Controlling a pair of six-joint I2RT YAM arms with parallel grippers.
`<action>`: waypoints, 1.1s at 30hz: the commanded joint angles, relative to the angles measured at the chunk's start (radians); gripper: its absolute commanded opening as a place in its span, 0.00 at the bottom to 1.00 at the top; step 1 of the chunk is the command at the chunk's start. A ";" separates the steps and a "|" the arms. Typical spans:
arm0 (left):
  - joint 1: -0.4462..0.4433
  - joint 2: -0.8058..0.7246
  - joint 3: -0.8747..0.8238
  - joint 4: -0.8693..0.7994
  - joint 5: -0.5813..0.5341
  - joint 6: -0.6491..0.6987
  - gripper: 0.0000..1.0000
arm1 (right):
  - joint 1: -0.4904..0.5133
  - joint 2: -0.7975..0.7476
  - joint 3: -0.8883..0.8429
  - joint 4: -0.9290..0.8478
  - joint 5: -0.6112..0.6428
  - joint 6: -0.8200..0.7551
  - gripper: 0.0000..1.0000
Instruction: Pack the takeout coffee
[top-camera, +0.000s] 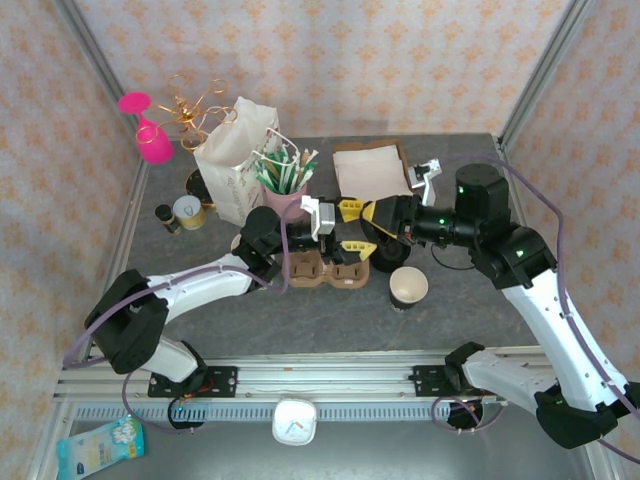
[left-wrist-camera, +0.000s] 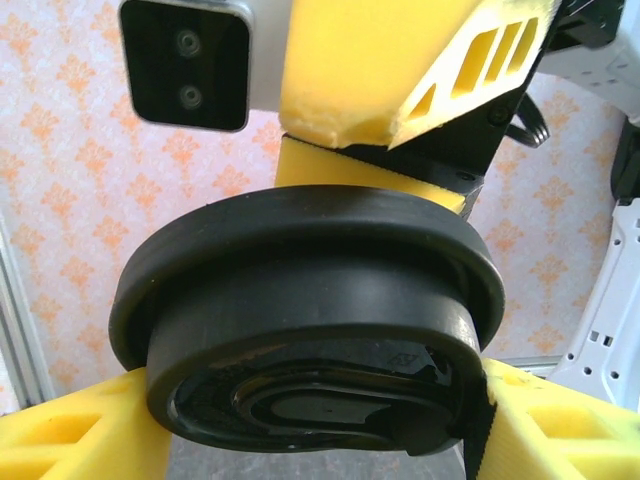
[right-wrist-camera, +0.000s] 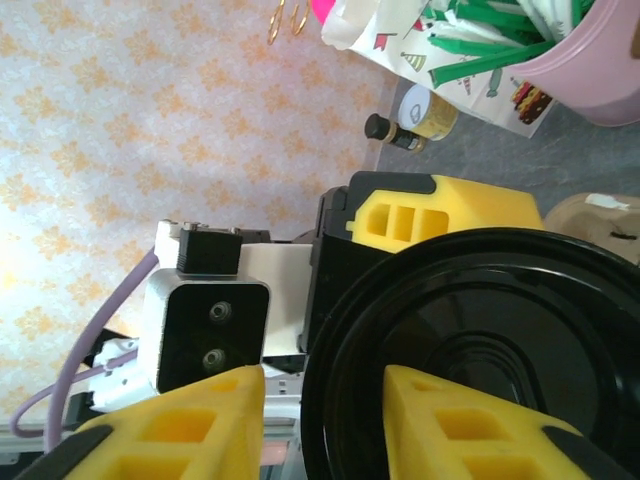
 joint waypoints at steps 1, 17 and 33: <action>-0.005 -0.053 -0.002 -0.097 -0.034 0.050 0.67 | -0.004 0.000 0.059 -0.058 0.079 -0.041 0.42; -0.127 -0.050 0.307 -1.053 -0.509 -0.124 0.62 | -0.010 0.018 0.088 -0.304 0.654 -0.139 0.87; -0.279 0.090 0.561 -1.494 -0.797 -0.392 0.61 | -0.536 -0.089 -0.373 -0.193 0.359 -0.243 0.88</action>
